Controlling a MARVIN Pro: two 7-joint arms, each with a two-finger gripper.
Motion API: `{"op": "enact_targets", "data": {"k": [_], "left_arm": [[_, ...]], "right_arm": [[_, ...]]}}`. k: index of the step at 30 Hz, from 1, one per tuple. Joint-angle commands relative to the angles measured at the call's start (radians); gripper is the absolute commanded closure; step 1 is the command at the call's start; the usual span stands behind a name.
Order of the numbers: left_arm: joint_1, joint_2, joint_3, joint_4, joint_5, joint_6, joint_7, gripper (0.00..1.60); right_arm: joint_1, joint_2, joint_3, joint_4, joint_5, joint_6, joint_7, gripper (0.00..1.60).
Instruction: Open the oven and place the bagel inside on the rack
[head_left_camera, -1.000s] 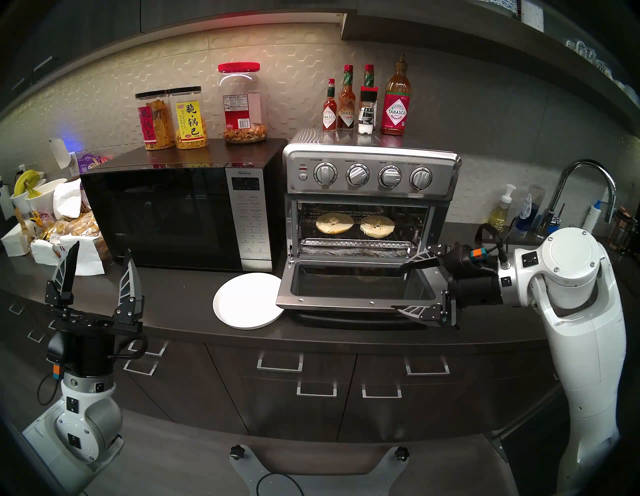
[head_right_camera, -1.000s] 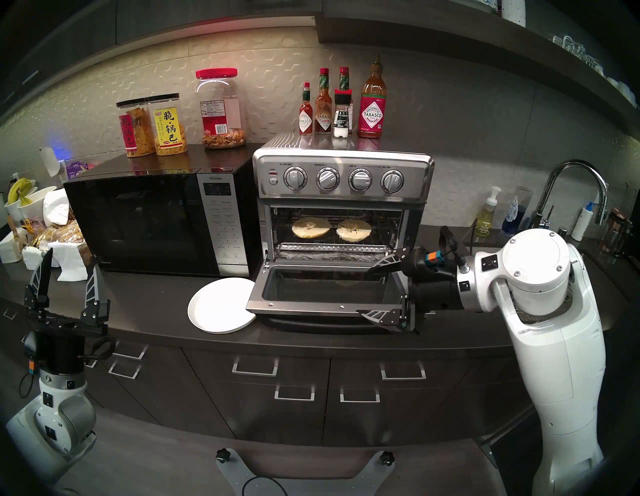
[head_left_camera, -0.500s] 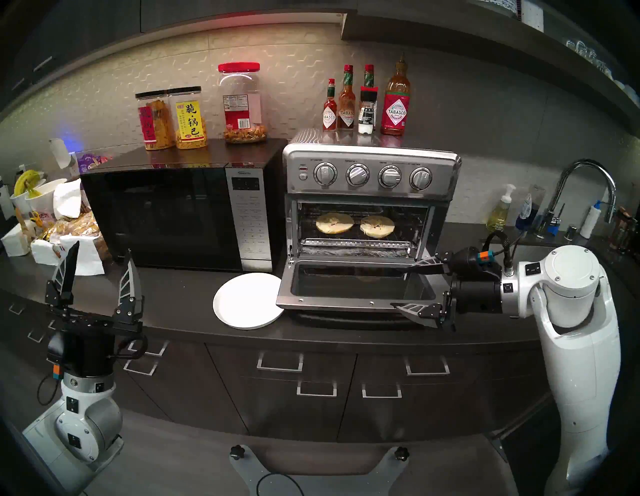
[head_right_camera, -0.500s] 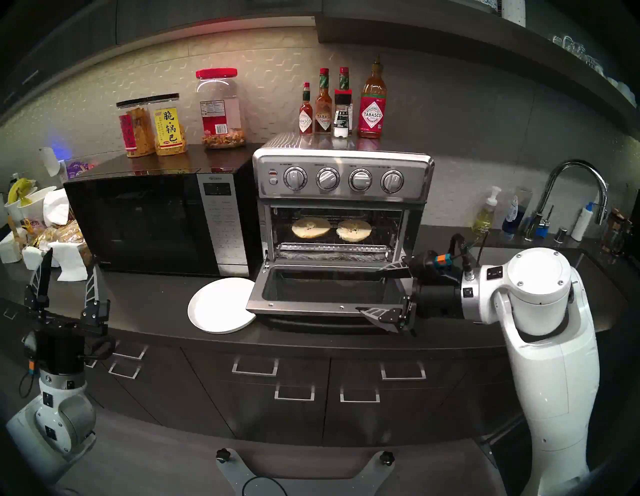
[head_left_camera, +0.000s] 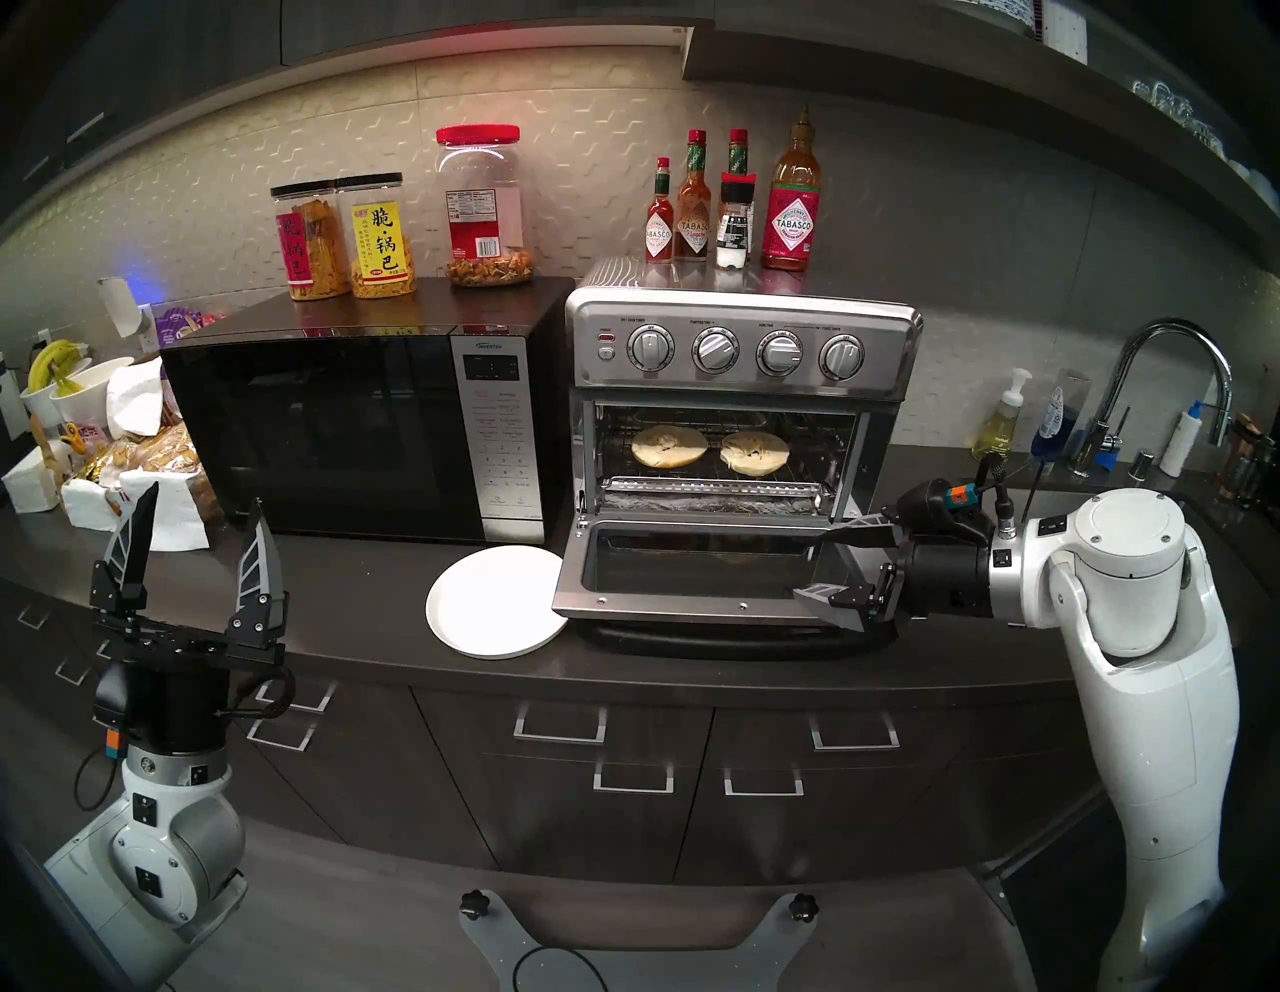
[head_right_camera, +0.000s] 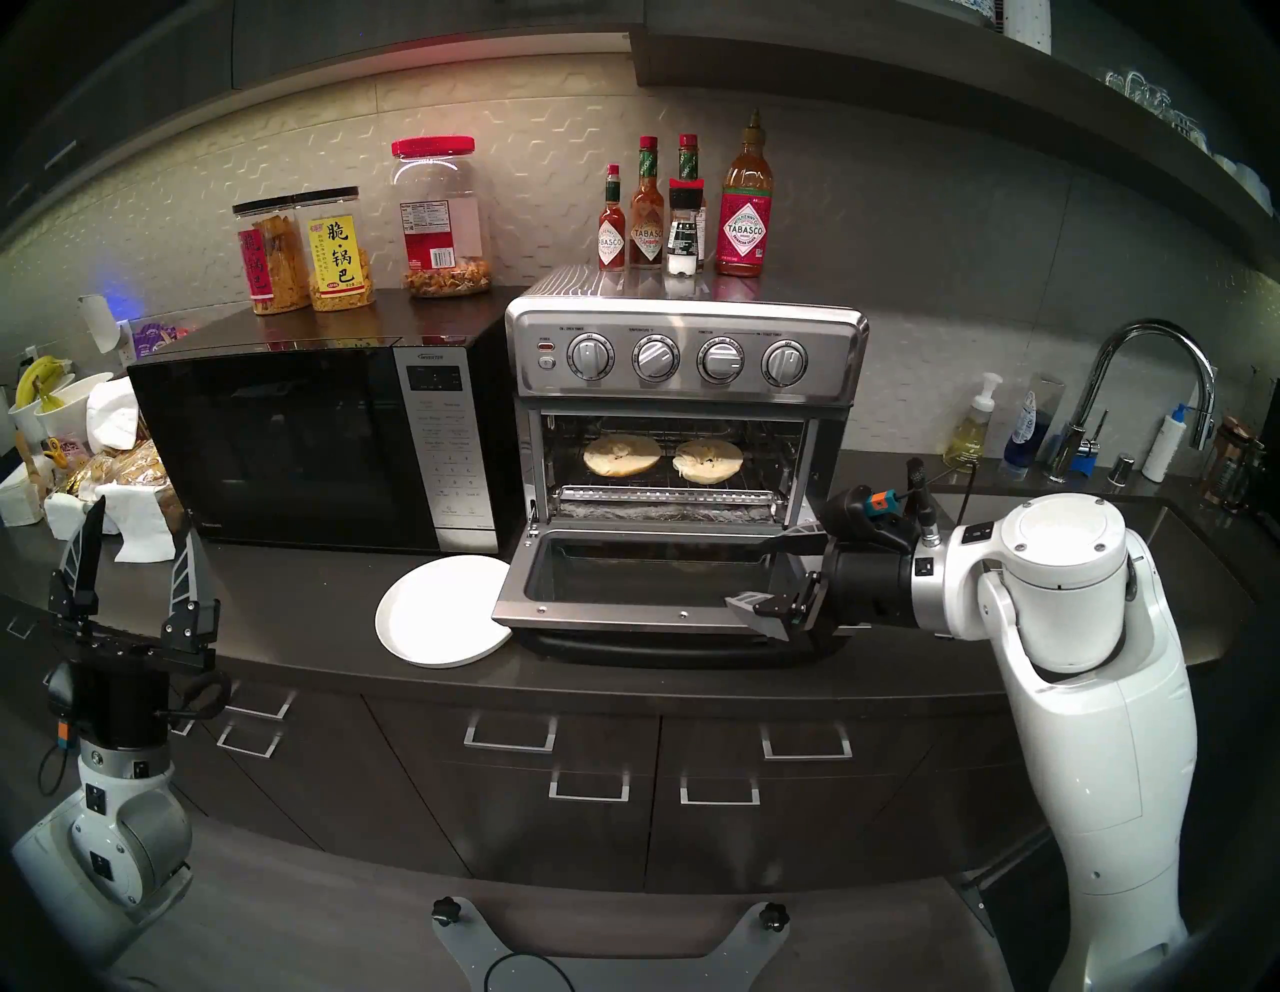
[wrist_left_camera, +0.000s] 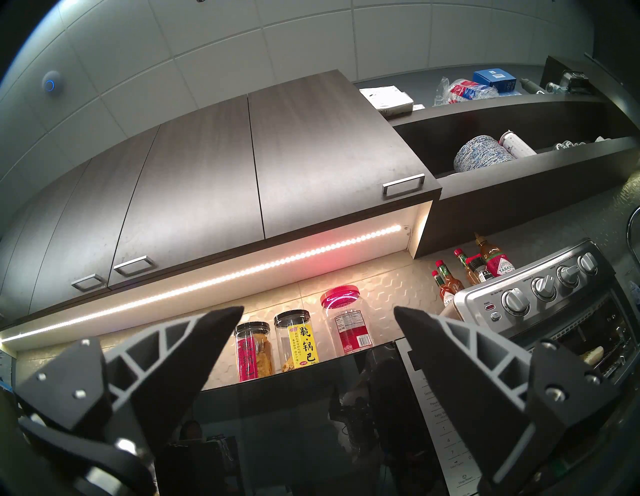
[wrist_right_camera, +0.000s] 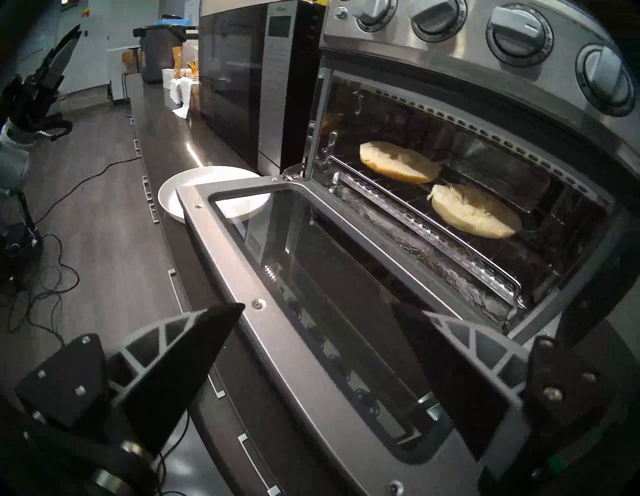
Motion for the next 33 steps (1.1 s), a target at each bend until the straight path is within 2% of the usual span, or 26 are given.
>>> {"op": "enact_targets", "data": {"k": [1,7,8,9,11,12,16,21,22,23,25,27,28,29,33], "left_arm": [[-0.002,0.002,-0.004,-0.02,0.002,-0.003,-0.001,0.0],[-0.002,0.002,-0.004,-0.02,0.003,-0.003,0.001,0.0],[-0.002,0.002,-0.004,-0.02,0.003,-0.003,0.001,0.0],[-0.001,0.003,-0.004,-0.02,0.003,-0.003,0.001,0.0],[-0.001,0.003,-0.004,-0.02,0.003,-0.003,0.001,0.0],[-0.001,0.003,-0.004,-0.02,0.003,-0.003,0.002,0.0],[-0.002,0.004,-0.003,-0.019,0.004,-0.003,0.003,0.0],[-0.001,0.005,-0.003,-0.02,0.004,-0.003,0.004,0.0],[-0.002,0.005,-0.002,-0.018,0.005,-0.004,0.004,0.0],[-0.003,0.005,-0.002,-0.017,0.005,-0.004,0.005,0.0],[-0.003,0.006,-0.001,-0.015,0.005,-0.004,0.005,0.0],[-0.004,0.006,-0.001,-0.014,0.005,-0.004,0.006,0.0],[-0.004,0.007,-0.001,-0.015,0.005,-0.004,0.006,0.0],[-0.004,0.007,-0.001,-0.015,0.005,-0.004,0.006,0.0],[-0.003,0.007,-0.001,-0.016,0.006,-0.004,0.008,0.0]], "right_arm": [[-0.008,0.052,-0.007,-0.013,0.096,0.027,0.095,0.0],[-0.038,0.038,0.012,-0.018,0.139,-0.008,0.056,0.0],[-0.057,0.021,0.024,-0.026,0.138,-0.044,0.035,0.0],[-0.067,0.011,0.032,-0.026,0.149,-0.039,0.029,0.0],[-0.102,-0.022,0.054,-0.042,0.147,-0.08,-0.003,0.0],[-0.116,-0.049,0.068,-0.044,0.159,-0.069,-0.013,0.0],[-0.182,-0.114,0.101,-0.065,0.176,-0.121,-0.066,0.0],[-0.217,-0.156,0.113,-0.079,0.189,-0.141,-0.097,0.0],[-0.162,-0.044,0.041,-0.149,0.039,-0.161,-0.15,0.0],[-0.099,-0.083,-0.014,-0.156,0.084,-0.12,-0.149,0.0],[-0.079,-0.097,-0.045,-0.167,0.106,-0.114,-0.146,0.0],[-0.085,-0.107,-0.047,-0.184,0.095,-0.108,-0.157,0.0],[-0.087,-0.108,-0.08,-0.217,0.07,-0.092,-0.191,0.0],[-0.09,-0.116,-0.061,-0.203,0.068,-0.096,-0.178,0.0],[-0.083,-0.142,-0.134,-0.242,-0.004,-0.04,-0.249,0.0]]}}
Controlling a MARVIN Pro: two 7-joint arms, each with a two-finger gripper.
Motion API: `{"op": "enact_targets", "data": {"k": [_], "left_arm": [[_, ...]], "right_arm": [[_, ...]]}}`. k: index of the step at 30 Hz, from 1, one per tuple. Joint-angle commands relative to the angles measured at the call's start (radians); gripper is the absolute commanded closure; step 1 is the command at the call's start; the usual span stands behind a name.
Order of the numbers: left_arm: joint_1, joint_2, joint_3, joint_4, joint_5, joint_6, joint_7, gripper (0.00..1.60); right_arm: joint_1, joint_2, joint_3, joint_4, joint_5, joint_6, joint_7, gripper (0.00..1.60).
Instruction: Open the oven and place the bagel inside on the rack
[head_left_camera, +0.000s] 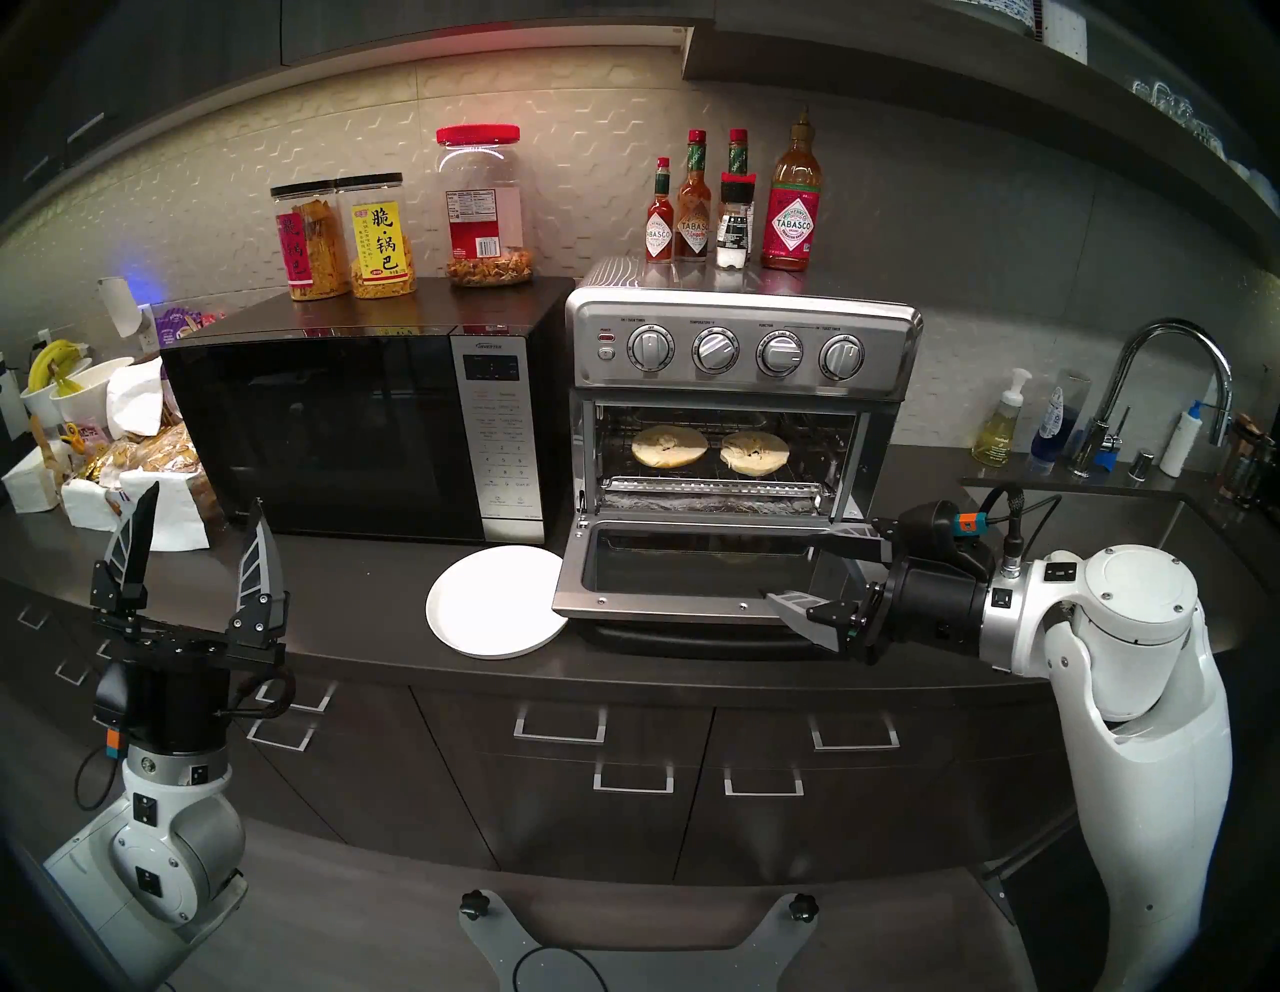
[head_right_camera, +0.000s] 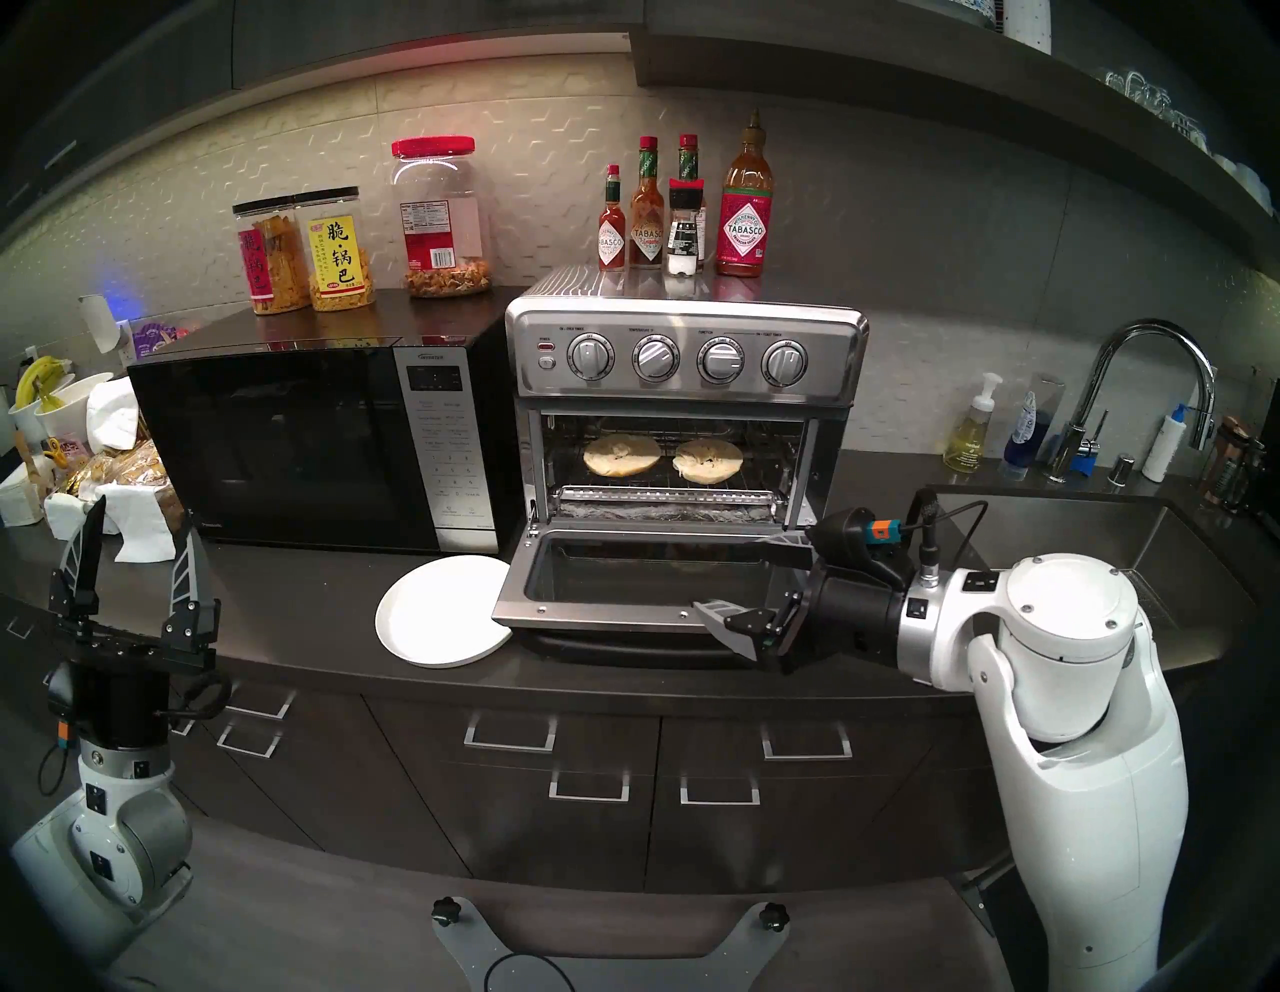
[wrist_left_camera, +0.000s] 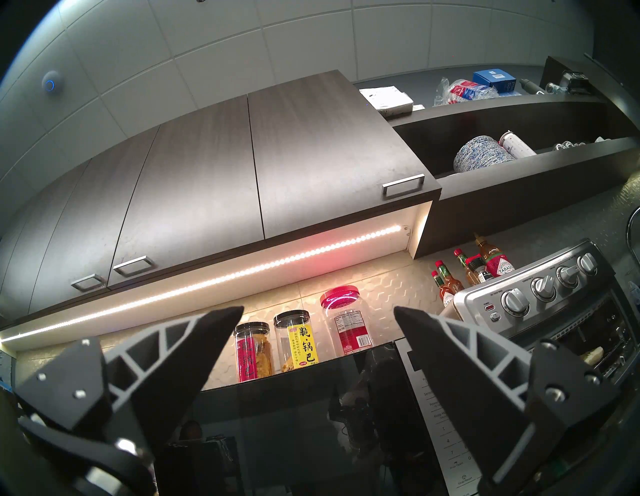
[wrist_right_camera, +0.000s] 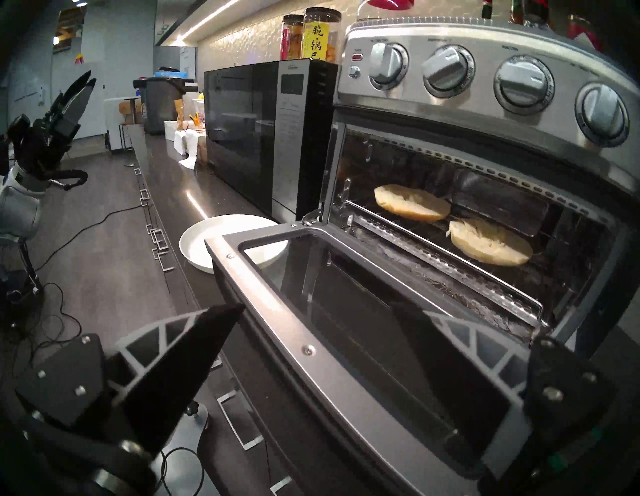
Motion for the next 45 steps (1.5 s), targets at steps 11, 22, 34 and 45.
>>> {"op": "enact_targets", "data": {"k": [11,22,34,45], "left_arm": [[0.0,0.003,-0.005,-0.02,0.004,-0.003,0.002,0.0],[0.0,0.004,-0.004,-0.02,0.005,-0.003,0.005,0.0],[-0.003,0.006,-0.001,-0.015,0.007,-0.004,0.008,0.0],[-0.001,0.007,-0.002,-0.018,0.008,-0.003,0.011,0.0]], "right_arm": [[0.193,-0.06,-0.255,0.002,-0.183,0.225,-0.194,0.0],[0.221,-0.071,-0.232,0.041,-0.186,0.225,-0.192,0.0],[0.331,-0.123,-0.096,-0.022,-0.122,0.209,-0.177,0.0],[0.345,-0.056,-0.098,0.086,-0.099,0.225,-0.114,0.0]]}}
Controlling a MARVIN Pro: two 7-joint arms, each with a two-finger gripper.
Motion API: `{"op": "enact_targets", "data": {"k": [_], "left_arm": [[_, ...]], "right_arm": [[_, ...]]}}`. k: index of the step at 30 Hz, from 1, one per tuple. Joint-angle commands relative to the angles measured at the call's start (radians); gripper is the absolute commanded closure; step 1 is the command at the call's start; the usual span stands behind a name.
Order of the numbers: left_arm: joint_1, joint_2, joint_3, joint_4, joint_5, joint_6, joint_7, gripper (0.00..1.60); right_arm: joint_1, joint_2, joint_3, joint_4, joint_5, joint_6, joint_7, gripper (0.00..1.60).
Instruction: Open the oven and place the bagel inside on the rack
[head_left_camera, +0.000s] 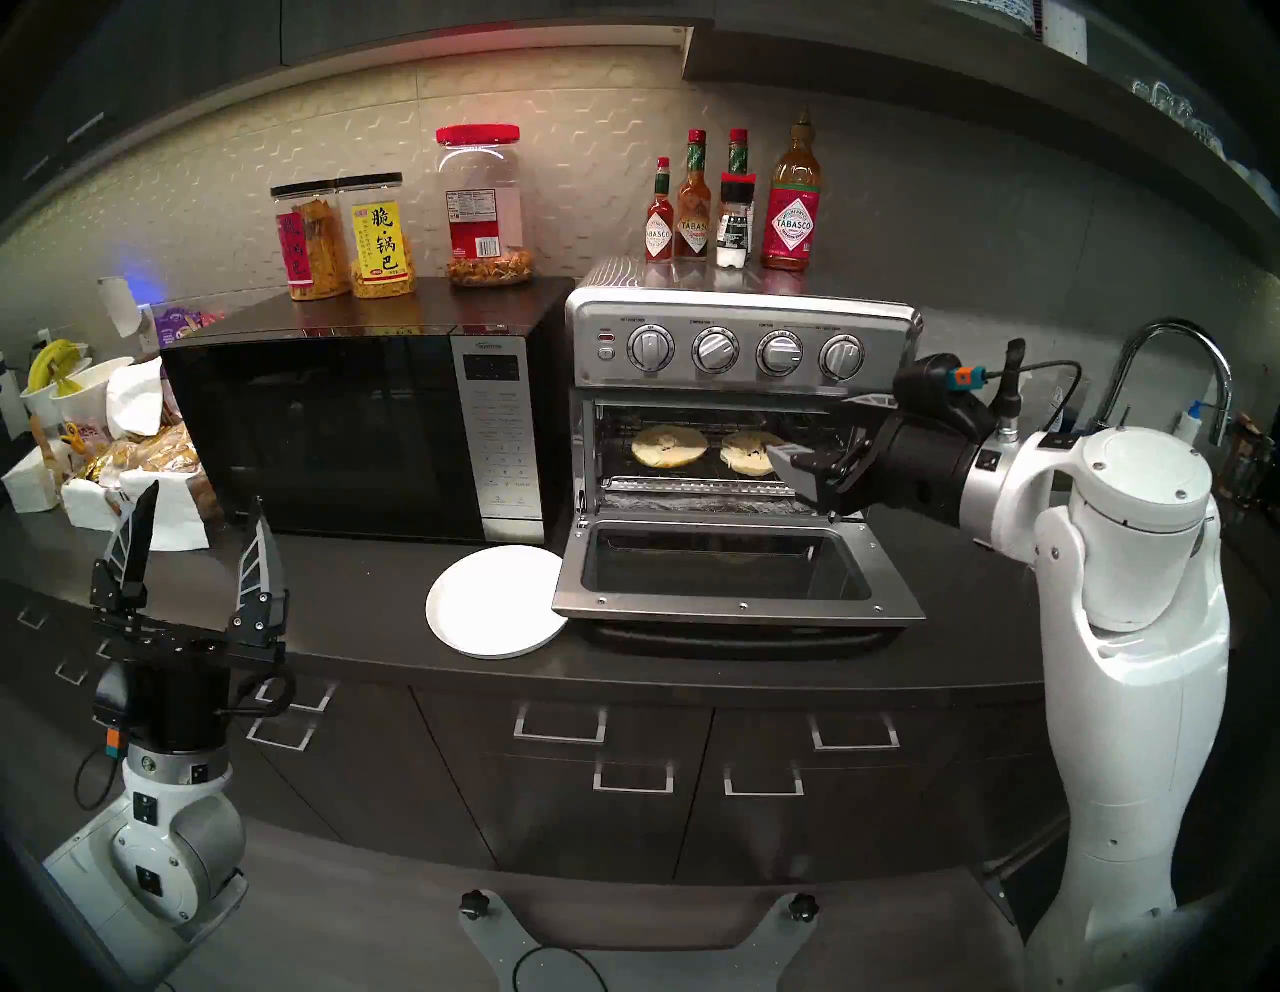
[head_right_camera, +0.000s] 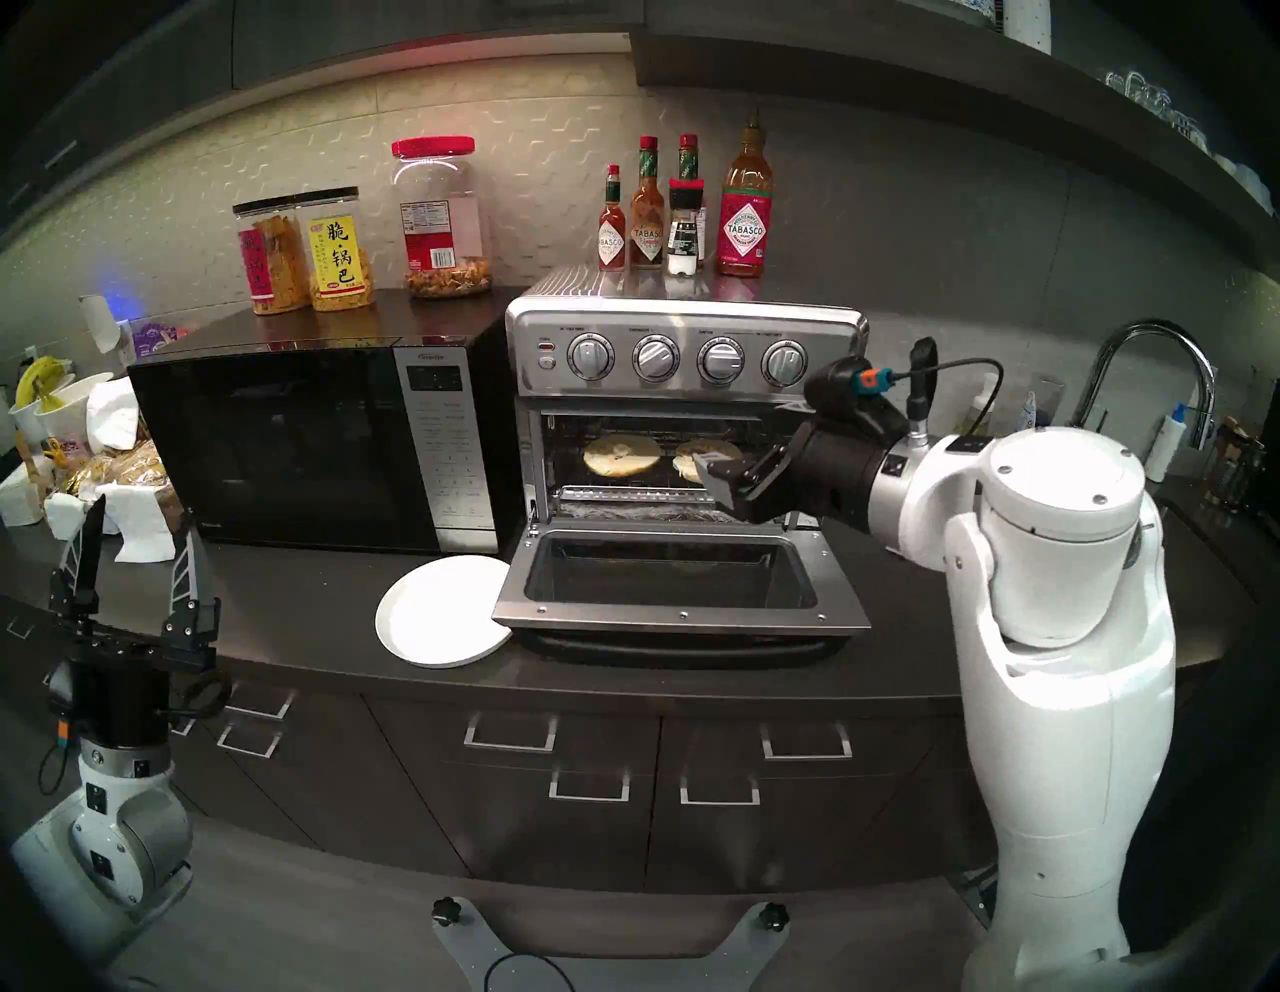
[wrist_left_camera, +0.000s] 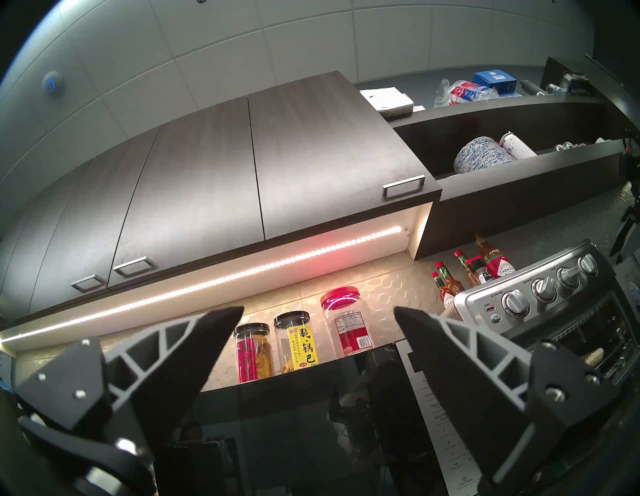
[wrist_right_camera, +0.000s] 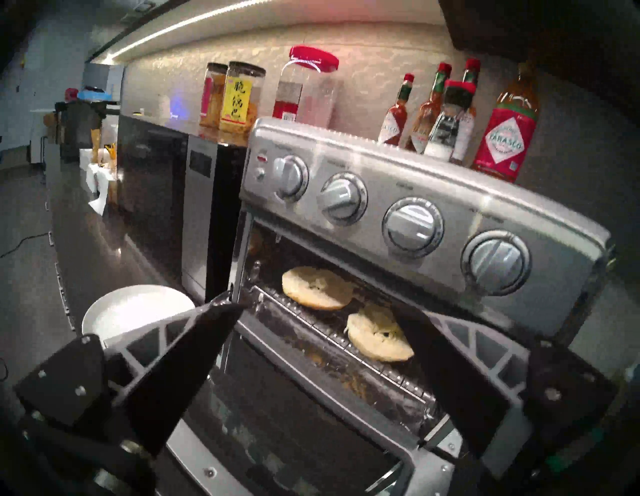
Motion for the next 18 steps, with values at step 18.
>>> {"op": "enact_targets", "data": {"k": [18], "left_arm": [[0.003,0.004,-0.006,-0.019,0.004,-0.003,0.004,0.0]], "right_arm": [[-0.205,0.077,-0.196,0.117,-0.118,-0.026,-0.002,0.0]]}}
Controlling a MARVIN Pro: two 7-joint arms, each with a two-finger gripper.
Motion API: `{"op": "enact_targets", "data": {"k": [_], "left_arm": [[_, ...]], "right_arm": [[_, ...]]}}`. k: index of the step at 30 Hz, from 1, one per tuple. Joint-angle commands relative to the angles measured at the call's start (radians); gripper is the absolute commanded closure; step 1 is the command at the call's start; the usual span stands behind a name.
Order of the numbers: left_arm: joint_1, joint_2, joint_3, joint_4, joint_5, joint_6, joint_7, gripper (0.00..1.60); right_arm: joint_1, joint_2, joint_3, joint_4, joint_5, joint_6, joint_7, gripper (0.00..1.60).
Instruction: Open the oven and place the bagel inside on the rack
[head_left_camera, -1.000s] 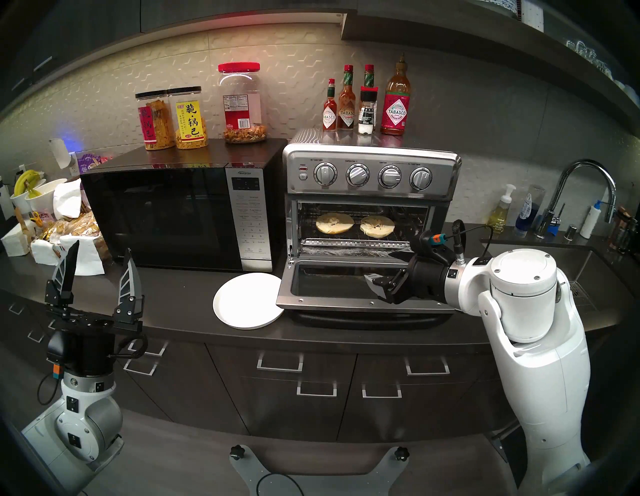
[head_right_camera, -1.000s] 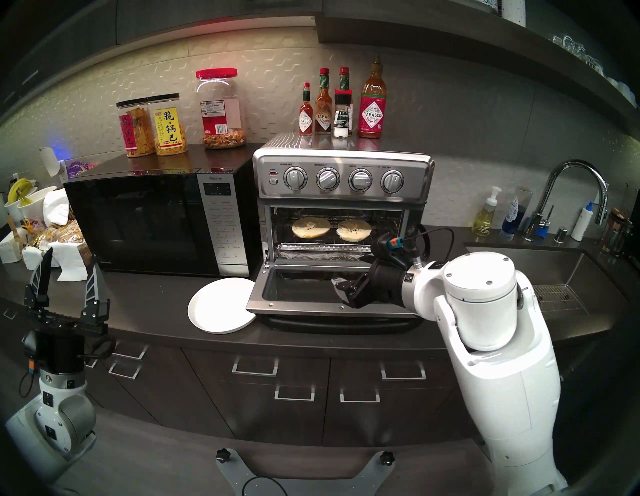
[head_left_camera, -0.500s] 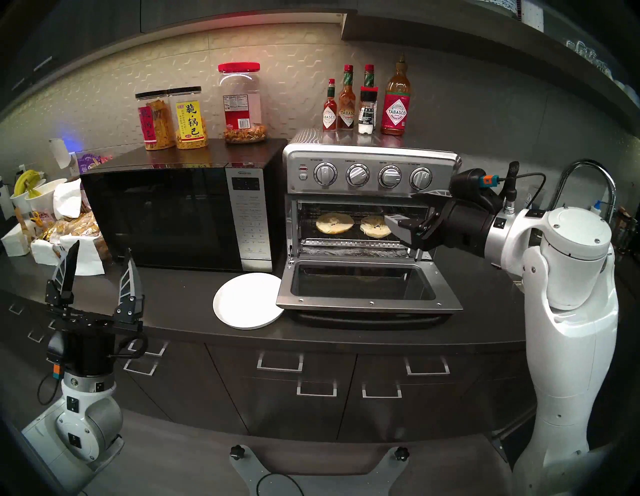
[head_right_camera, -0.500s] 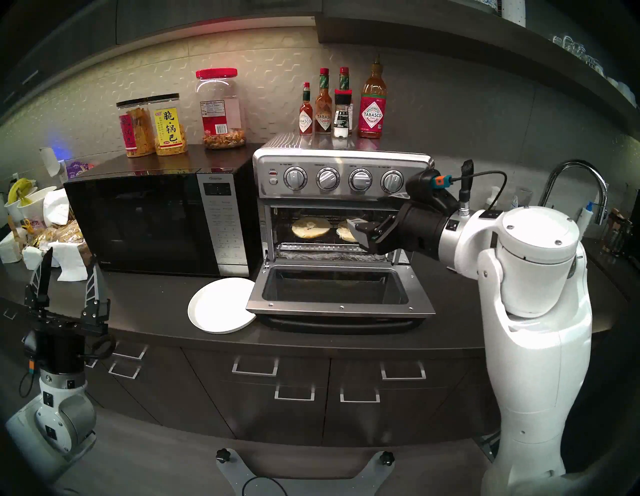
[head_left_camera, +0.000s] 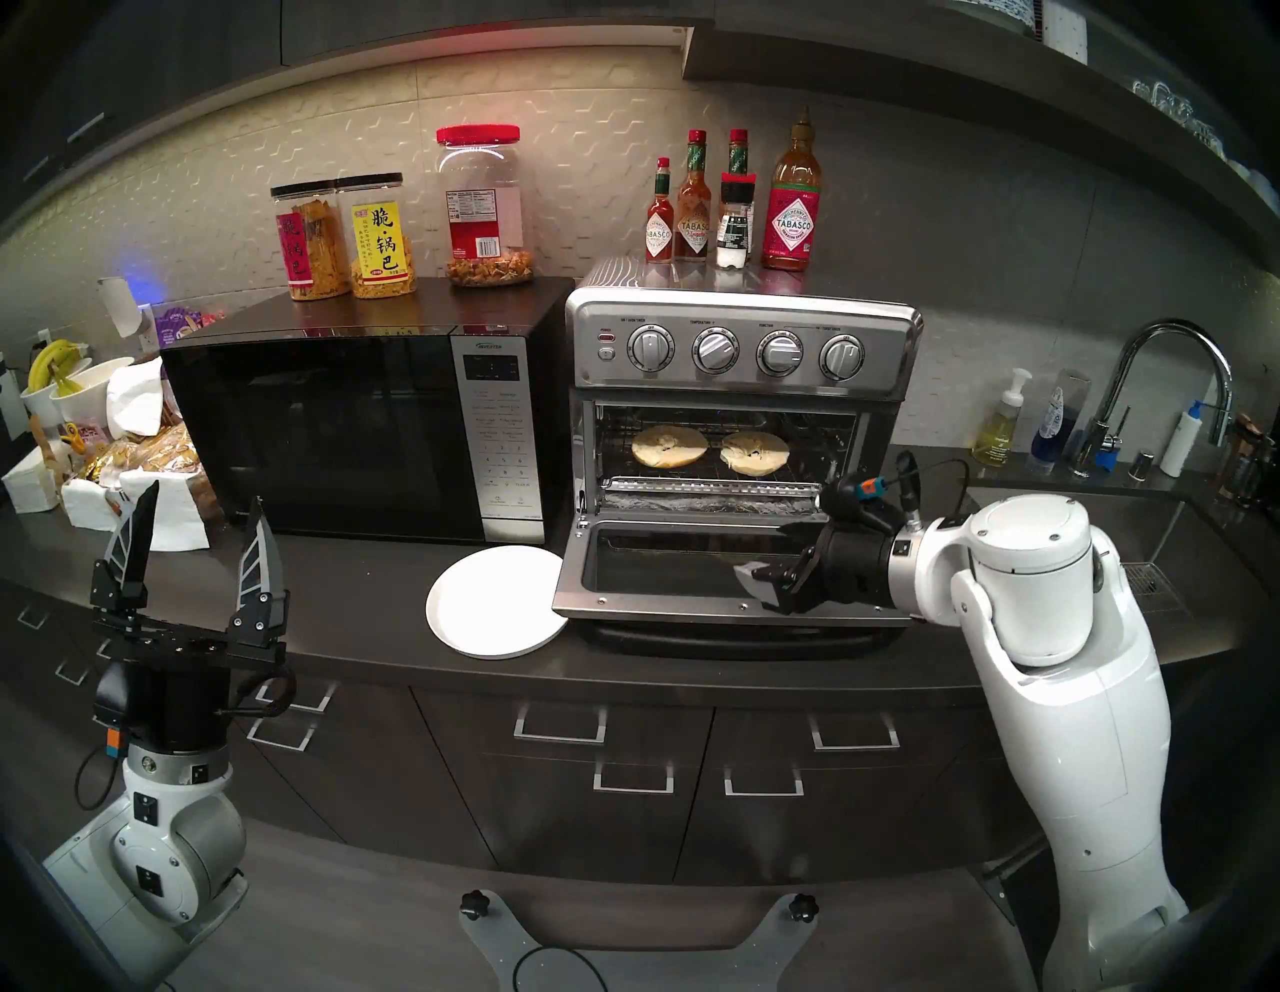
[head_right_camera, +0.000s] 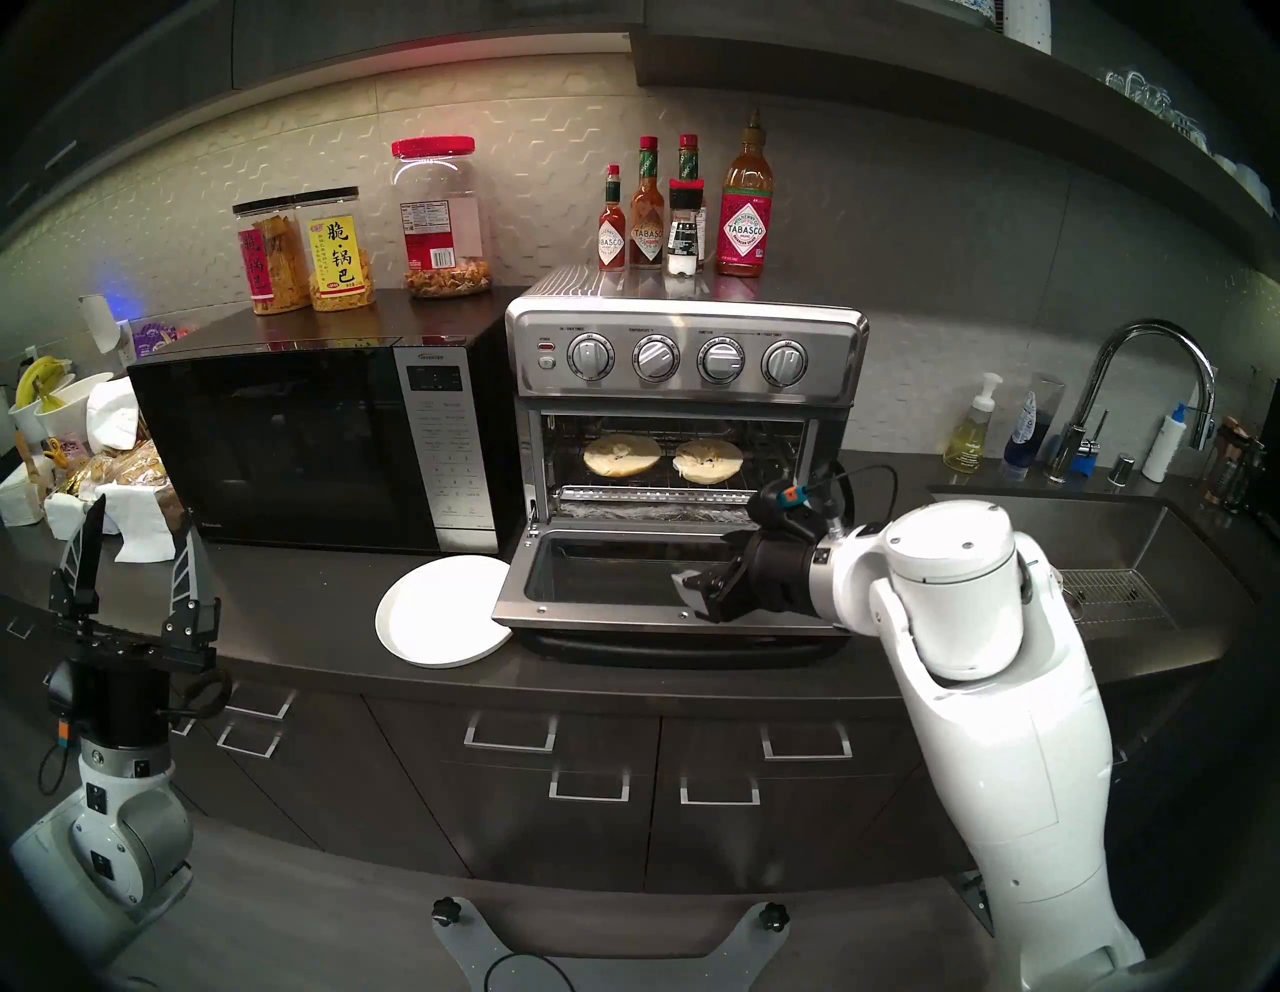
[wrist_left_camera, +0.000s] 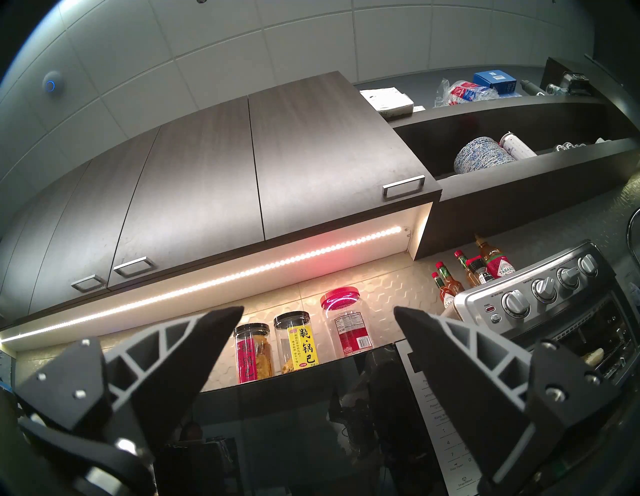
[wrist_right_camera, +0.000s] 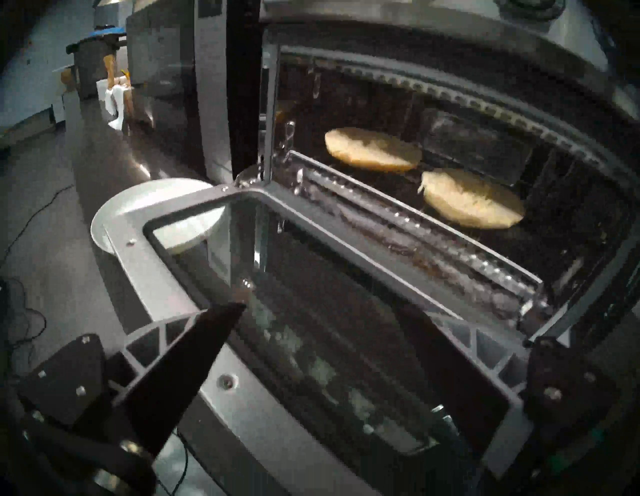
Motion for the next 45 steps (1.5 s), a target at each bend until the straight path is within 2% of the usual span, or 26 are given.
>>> {"op": "enact_targets", "data": {"k": [1,14,15,17,22,29,33,37,45], "left_arm": [[0.004,0.001,-0.007,-0.02,0.002,-0.002,-0.001,0.0],[0.005,0.004,-0.008,-0.02,0.003,-0.002,0.002,0.0],[0.005,0.004,-0.008,-0.02,0.003,-0.002,0.003,0.0],[0.005,0.004,-0.007,-0.02,0.003,-0.002,0.003,0.0],[0.003,0.005,-0.006,-0.018,0.004,-0.003,0.004,0.0],[0.005,0.006,-0.006,-0.019,0.005,-0.003,0.006,0.0],[0.006,0.006,-0.006,-0.02,0.005,-0.002,0.007,0.0],[0.006,0.007,-0.007,-0.02,0.005,-0.002,0.007,0.0],[0.007,0.008,-0.007,-0.02,0.006,-0.002,0.009,0.0]], "right_arm": [[-0.069,0.01,-0.022,-0.055,-0.035,-0.027,-0.03,0.0],[-0.078,0.006,-0.021,-0.058,-0.045,-0.037,-0.036,0.0],[-0.085,-0.003,-0.015,-0.063,-0.043,-0.055,-0.042,0.0],[-0.074,0.01,-0.021,-0.095,-0.045,-0.06,-0.033,0.0],[-0.079,-0.007,-0.011,-0.179,-0.038,-0.047,-0.042,0.0],[-0.053,-0.01,0.047,-0.206,-0.004,-0.018,-0.021,0.0],[-0.033,-0.004,0.065,-0.185,0.012,0.006,0.003,0.0],[-0.023,0.012,0.054,-0.14,0.008,0.006,0.017,0.0],[-0.039,0.009,0.034,-0.104,-0.004,-0.026,0.013,0.0]]}}
